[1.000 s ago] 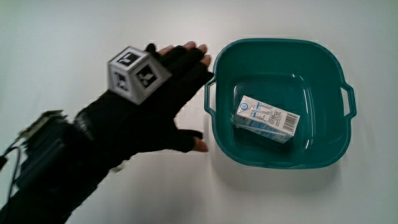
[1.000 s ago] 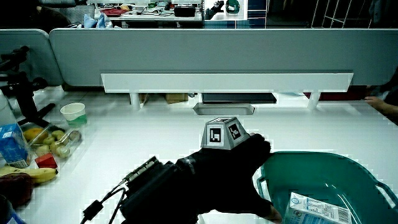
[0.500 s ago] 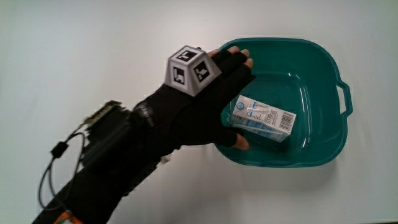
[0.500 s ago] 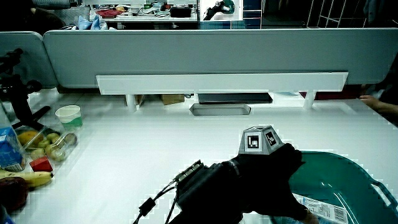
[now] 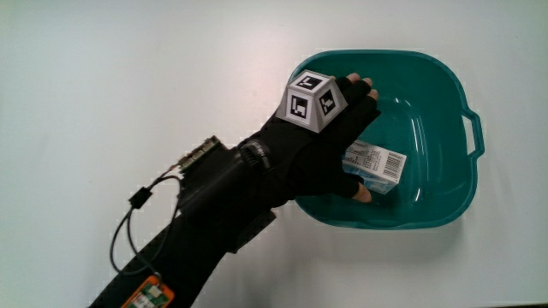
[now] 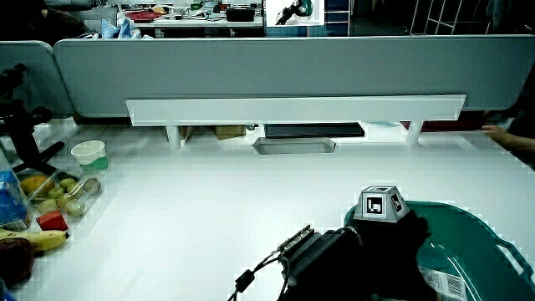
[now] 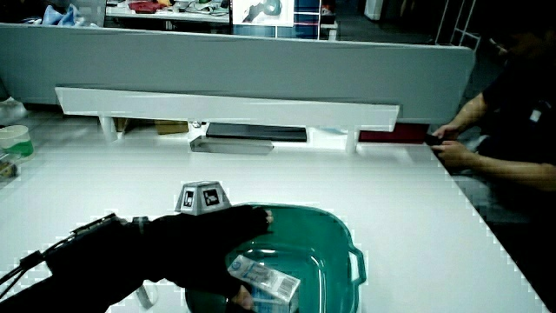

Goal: Pick milk from plate

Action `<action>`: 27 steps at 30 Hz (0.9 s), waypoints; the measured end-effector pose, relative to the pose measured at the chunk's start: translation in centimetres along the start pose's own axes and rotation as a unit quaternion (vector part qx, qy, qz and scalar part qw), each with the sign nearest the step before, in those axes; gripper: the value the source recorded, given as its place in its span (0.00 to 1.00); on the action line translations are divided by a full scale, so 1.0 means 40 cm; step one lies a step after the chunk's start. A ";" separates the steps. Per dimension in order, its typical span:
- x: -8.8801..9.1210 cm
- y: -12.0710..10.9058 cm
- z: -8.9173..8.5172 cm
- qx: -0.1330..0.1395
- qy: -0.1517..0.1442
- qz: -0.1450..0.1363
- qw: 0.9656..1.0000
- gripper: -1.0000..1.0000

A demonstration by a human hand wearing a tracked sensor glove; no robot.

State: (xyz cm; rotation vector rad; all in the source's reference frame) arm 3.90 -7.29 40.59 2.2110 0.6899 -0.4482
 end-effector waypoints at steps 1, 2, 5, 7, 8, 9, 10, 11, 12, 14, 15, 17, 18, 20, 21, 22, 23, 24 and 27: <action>0.002 0.002 -0.002 -0.001 0.003 0.000 1.000 0.50; 0.000 0.007 -0.008 -0.004 0.000 0.001 1.000 0.50; -0.003 0.018 -0.021 -0.006 0.000 0.000 1.000 0.50; -0.002 0.023 -0.025 -0.011 0.001 0.004 1.000 0.50; -0.002 0.025 -0.027 -0.008 0.003 0.001 1.000 0.50; -0.003 0.027 -0.030 -0.014 0.000 0.004 1.000 0.50; -0.003 0.028 -0.031 -0.014 -0.004 0.006 1.000 0.50; -0.004 0.030 -0.033 -0.014 -0.006 0.005 1.000 0.50; -0.005 0.031 -0.033 -0.014 -0.003 0.001 1.000 0.50; -0.008 0.032 -0.035 -0.014 -0.011 0.001 1.000 0.50; -0.009 0.031 -0.035 -0.009 -0.012 -0.001 1.000 0.50; -0.008 0.033 -0.037 -0.014 -0.016 -0.001 1.000 0.50; -0.009 0.035 -0.039 -0.012 -0.019 -0.001 1.000 0.50; -0.006 0.032 -0.037 -0.012 -0.021 -0.002 1.000 0.53; -0.006 0.033 -0.037 -0.010 -0.020 -0.005 1.000 0.55; -0.007 0.035 -0.040 -0.007 -0.021 -0.009 1.000 0.57; -0.010 0.038 -0.045 -0.003 -0.024 -0.012 1.000 0.59; -0.009 0.036 -0.043 -0.005 -0.023 -0.010 1.000 0.60; -0.007 0.036 -0.043 -0.005 -0.021 -0.011 1.000 0.66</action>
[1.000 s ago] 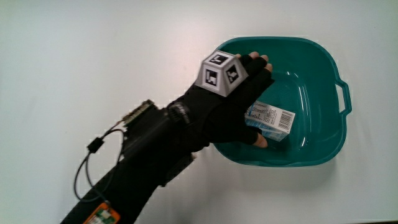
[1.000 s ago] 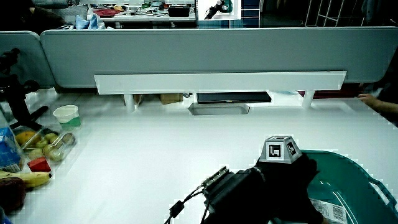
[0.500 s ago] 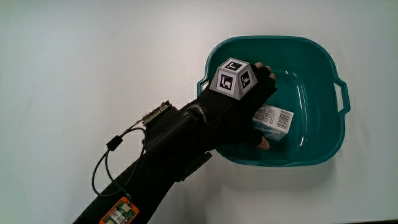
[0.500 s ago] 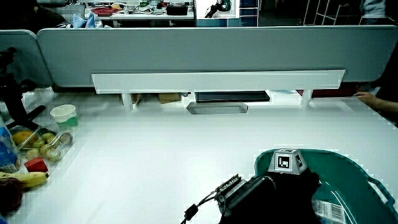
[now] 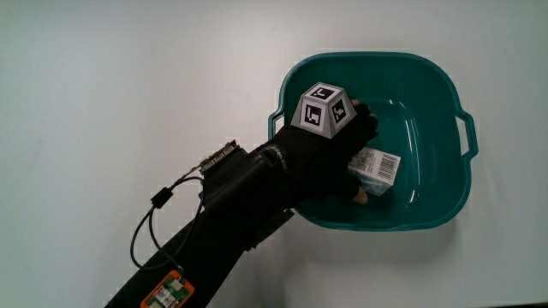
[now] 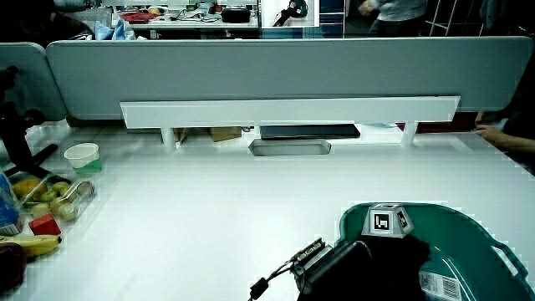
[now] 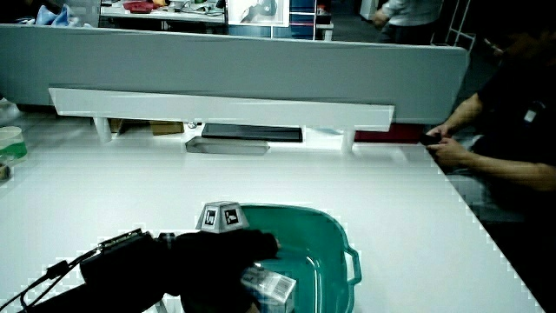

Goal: Pick milk from plate

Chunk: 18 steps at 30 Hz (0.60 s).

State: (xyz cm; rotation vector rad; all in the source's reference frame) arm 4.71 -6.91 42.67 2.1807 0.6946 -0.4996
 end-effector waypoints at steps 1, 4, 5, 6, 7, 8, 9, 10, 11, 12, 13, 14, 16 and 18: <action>-0.001 0.003 -0.002 0.001 -0.001 -0.004 1.000 0.67; -0.001 0.004 -0.007 -0.007 -0.002 0.006 1.000 0.72; -0.001 0.005 -0.009 -0.005 0.000 0.004 1.000 0.74; 0.000 0.004 -0.008 -0.002 -0.002 0.003 1.000 0.76; -0.001 0.008 -0.011 -0.002 -0.002 0.003 1.000 0.78; 0.002 0.004 -0.008 -0.003 0.002 0.005 1.000 0.79; -0.001 0.010 -0.011 0.001 0.001 0.000 1.000 0.81; 0.002 0.007 -0.009 0.003 0.001 0.002 1.000 0.83; 0.001 0.008 -0.009 0.005 0.000 -0.004 1.000 0.84; 0.001 0.006 -0.007 0.003 -0.003 -0.002 1.000 0.86; -0.001 0.007 -0.008 0.003 -0.008 -0.005 1.000 0.88; 0.001 0.005 -0.005 0.005 -0.008 -0.005 1.000 0.90; 0.001 0.006 -0.004 0.007 -0.008 -0.012 1.000 0.93; -0.001 0.007 -0.005 0.006 -0.016 -0.012 1.000 0.97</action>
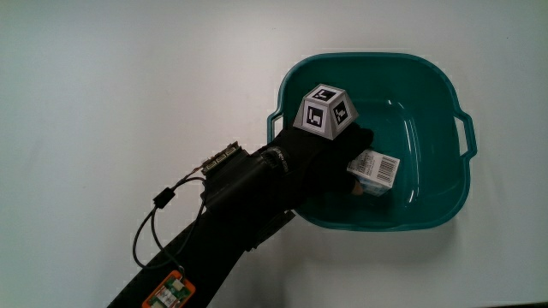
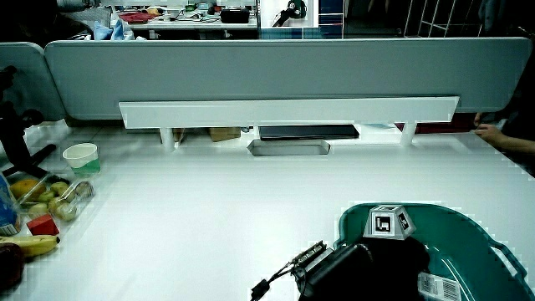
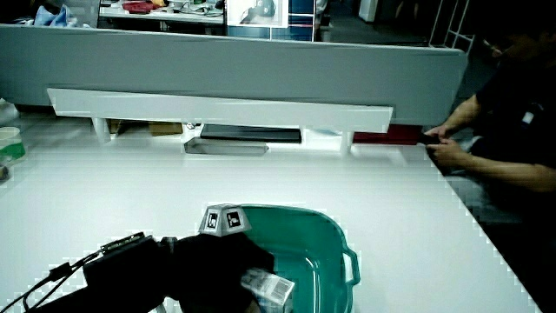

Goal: Pick milk from plate

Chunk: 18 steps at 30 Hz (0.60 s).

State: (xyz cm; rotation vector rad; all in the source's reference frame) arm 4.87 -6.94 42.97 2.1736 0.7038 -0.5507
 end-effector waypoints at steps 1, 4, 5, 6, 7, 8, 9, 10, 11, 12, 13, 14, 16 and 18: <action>-0.001 0.002 -0.001 0.001 0.000 -0.002 1.000 0.98; -0.002 0.001 0.003 0.003 -0.006 -0.008 1.000 1.00; -0.003 0.001 0.003 0.003 -0.009 -0.009 1.000 1.00; -0.003 0.000 0.004 0.003 -0.010 -0.009 1.000 1.00; -0.001 0.000 0.004 0.005 -0.007 -0.012 1.000 1.00; 0.001 -0.002 0.005 0.009 -0.006 -0.014 1.000 1.00; 0.001 -0.001 0.004 0.006 -0.009 -0.013 1.000 1.00; 0.002 -0.001 0.005 0.010 -0.006 -0.017 1.000 1.00; 0.003 -0.002 0.005 0.010 -0.004 -0.020 1.000 1.00; 0.003 -0.002 0.004 0.015 -0.004 -0.024 1.000 1.00; 0.004 -0.003 0.004 0.015 -0.004 -0.025 1.000 1.00; 0.006 -0.005 0.006 0.018 -0.003 -0.027 0.999 1.00; 0.008 -0.008 0.007 0.020 -0.004 -0.030 0.999 1.00; 0.007 -0.005 0.004 0.023 -0.007 -0.034 0.999 1.00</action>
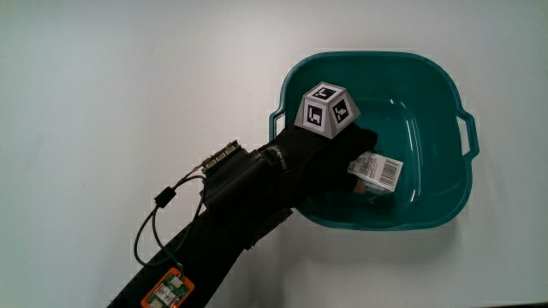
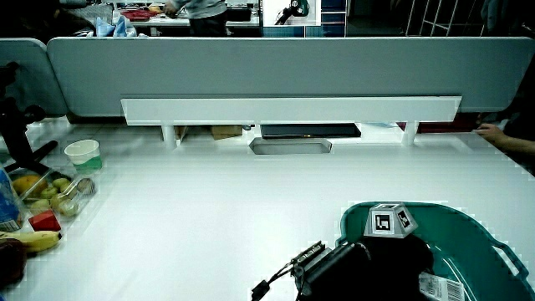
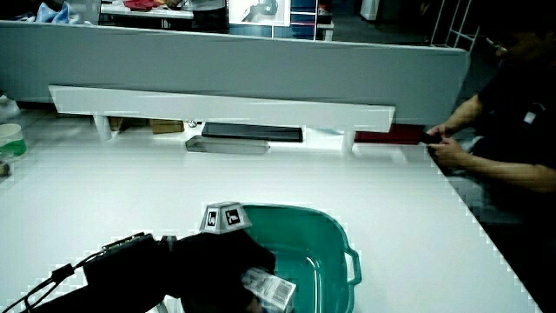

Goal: Pick milk from plate

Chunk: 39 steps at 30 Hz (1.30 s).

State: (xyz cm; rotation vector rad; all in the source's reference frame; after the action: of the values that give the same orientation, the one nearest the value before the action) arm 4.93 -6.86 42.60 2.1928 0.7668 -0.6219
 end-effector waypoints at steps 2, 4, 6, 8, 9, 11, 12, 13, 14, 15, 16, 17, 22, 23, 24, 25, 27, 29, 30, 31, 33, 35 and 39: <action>0.002 -0.004 0.003 0.003 -0.001 -0.003 1.000 1.00; 0.001 -0.006 0.006 0.009 -0.012 -0.010 1.000 1.00; 0.004 -0.010 0.010 0.012 -0.014 -0.012 1.000 1.00; 0.012 -0.016 0.019 0.014 -0.012 -0.015 1.000 1.00; 0.016 -0.018 0.024 0.018 -0.009 -0.020 1.000 1.00; 0.024 -0.026 0.035 0.020 -0.011 -0.021 1.000 1.00; 0.030 -0.031 0.041 0.026 -0.008 -0.025 0.999 1.00; 0.036 -0.036 0.048 0.029 -0.006 -0.028 0.999 1.00; 0.040 -0.040 0.055 0.029 -0.004 -0.029 0.999 1.00; 0.043 -0.042 0.060 0.034 -0.001 -0.032 0.999 1.00; 0.048 -0.048 0.068 0.037 0.001 -0.034 0.999 1.00; 0.048 -0.049 0.071 0.039 0.003 -0.037 0.999 1.00; 0.054 -0.071 0.104 0.059 0.014 -0.050 0.997 1.00; 0.053 -0.076 0.109 0.060 0.013 -0.054 0.997 1.00; 0.051 -0.081 0.115 0.064 0.018 -0.057 0.996 1.00; 0.050 -0.087 0.121 0.070 0.022 -0.059 0.996 1.00; 0.045 -0.094 0.130 0.076 0.031 -0.064 0.995 1.00; 0.022 -0.086 0.128 0.097 0.053 -0.091 0.990 1.00; 0.015 -0.092 0.134 0.105 0.050 -0.106 0.988 1.00; 0.008 -0.098 0.139 0.112 0.047 -0.120 0.985 1.00; 0.007 -0.120 0.161 0.130 0.081 -0.106 0.982 1.00; 0.003 -0.144 0.183 0.139 0.074 -0.109 0.982 1.00; -0.006 -0.191 0.227 0.157 0.058 -0.115 0.979 1.00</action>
State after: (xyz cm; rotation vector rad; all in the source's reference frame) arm -2.23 -9.49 33.51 2.4649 1.0545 -0.7787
